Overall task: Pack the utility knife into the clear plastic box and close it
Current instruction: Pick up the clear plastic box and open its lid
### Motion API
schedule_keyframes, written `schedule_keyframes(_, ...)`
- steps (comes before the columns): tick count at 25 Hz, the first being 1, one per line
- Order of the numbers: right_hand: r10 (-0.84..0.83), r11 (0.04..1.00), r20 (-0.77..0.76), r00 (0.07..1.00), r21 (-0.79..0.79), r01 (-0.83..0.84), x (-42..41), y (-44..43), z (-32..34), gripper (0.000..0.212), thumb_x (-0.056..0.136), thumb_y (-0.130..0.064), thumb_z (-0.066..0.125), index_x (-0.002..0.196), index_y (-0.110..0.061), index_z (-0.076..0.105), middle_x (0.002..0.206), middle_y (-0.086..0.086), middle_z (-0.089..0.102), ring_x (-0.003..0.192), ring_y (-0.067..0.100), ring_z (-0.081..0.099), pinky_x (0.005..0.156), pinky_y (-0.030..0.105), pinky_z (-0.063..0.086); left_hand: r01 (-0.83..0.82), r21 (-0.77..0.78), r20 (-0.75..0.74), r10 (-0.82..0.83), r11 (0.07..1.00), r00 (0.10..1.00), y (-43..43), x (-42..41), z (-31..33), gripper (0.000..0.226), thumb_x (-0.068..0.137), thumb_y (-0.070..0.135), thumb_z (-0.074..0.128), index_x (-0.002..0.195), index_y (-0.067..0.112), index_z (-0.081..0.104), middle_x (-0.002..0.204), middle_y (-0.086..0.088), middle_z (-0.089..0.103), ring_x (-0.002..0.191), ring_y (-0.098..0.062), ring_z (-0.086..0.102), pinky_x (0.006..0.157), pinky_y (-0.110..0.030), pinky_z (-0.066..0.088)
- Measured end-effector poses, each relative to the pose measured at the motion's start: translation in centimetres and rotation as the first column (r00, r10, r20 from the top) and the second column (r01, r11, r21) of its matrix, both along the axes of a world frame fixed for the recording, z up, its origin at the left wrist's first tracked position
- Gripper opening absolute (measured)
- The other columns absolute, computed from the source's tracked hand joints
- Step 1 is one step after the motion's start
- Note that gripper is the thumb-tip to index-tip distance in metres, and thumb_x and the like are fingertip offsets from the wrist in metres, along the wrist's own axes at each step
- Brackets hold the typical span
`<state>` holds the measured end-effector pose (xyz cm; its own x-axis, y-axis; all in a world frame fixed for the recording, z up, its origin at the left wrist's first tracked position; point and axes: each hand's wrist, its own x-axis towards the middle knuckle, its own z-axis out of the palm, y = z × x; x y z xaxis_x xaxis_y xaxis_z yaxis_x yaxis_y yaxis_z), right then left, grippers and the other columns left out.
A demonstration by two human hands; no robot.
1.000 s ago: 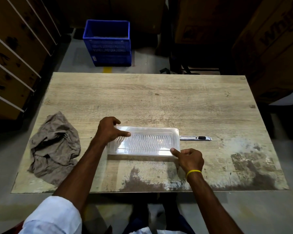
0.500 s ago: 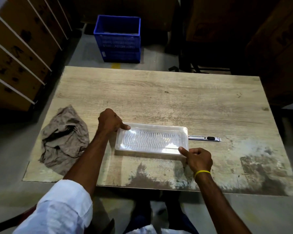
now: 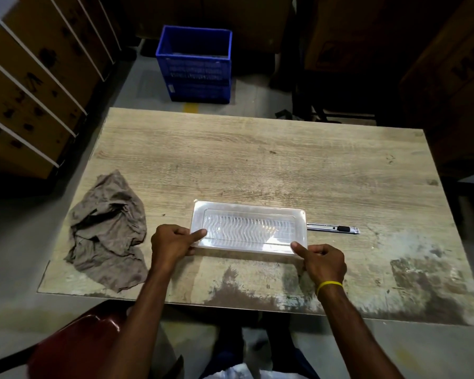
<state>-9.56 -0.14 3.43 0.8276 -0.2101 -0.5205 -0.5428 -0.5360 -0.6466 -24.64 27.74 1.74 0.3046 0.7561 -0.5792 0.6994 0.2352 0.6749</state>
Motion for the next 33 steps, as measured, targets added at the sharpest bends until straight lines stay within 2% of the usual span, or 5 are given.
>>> schedule_keyframes(6,0.009,1.000,-0.012,1.000,-0.009,-0.009,0.1,0.3,-0.1,0.042,0.052,-0.042,0.097,0.067,-0.015,0.068,0.073,0.007,0.074,0.075,0.032,0.073,0.083,0.046,0.060,-0.029,0.046,0.028,0.028,0.999,0.999,-0.8,0.4,0.6,0.046,0.053,0.026,0.100,0.057,0.008,0.058,0.050,-0.003,0.068,0.042,-0.024,0.070,0.055,-0.045,0.062)
schedule_keyframes(12,0.006,1.000,0.005,1.000,0.004,-0.006,0.1,0.3,0.1,0.042,0.054,-0.041,0.096,0.069,-0.013,0.069,0.074,0.007,0.073,0.078,0.032,0.072,0.083,0.041,0.057,0.006,0.114,-0.018,-0.004,0.993,1.000,-1.0,0.6,1.1,0.052,0.053,0.033,0.100,0.058,-0.002,0.063,0.048,-0.002,0.067,0.037,-0.018,0.068,0.053,-0.049,0.063)
schedule_keyframes(21,0.119,0.992,0.191,0.974,-0.062,-0.109,-1.0,-0.1,-0.2,0.036,0.061,-0.043,0.092,0.065,-0.018,0.067,0.057,-0.006,0.064,0.062,0.020,0.064,0.071,0.028,0.044,0.076,0.239,-0.019,-0.074,0.968,0.997,-2.2,-0.4,1.0,0.037,0.065,0.024,0.095,0.096,0.008,0.080,0.082,0.001,0.078,0.052,-0.010,0.073,0.068,-0.042,0.065)
schedule_keyframes(26,0.182,0.979,0.306,0.934,-0.141,-0.145,-0.8,-0.6,-0.5,0.038,0.066,-0.043,0.089,0.081,-0.009,0.079,0.072,0.008,0.076,0.071,0.025,0.070,0.072,0.024,0.038,0.107,0.304,-0.016,-0.107,0.947,0.994,-3.9,-0.2,1.2,0.035,0.071,0.024,0.091,0.100,0.006,0.080,0.098,-0.009,0.081,0.084,-0.026,0.077,0.086,-0.037,0.059)
schedule_keyframes(33,0.245,0.962,0.342,0.907,-0.201,-0.184,-0.6,-1.7,-0.6,0.040,0.067,-0.045,0.089,0.083,-0.009,0.080,0.074,0.009,0.077,0.071,0.027,0.072,0.072,0.027,0.043,0.145,0.394,-0.032,-0.144,0.908,0.989,-5.2,0.1,2.0,0.037,0.072,0.023,0.090,0.101,0.004,0.078,0.095,-0.014,0.079,0.079,-0.025,0.075,0.071,-0.027,0.048)
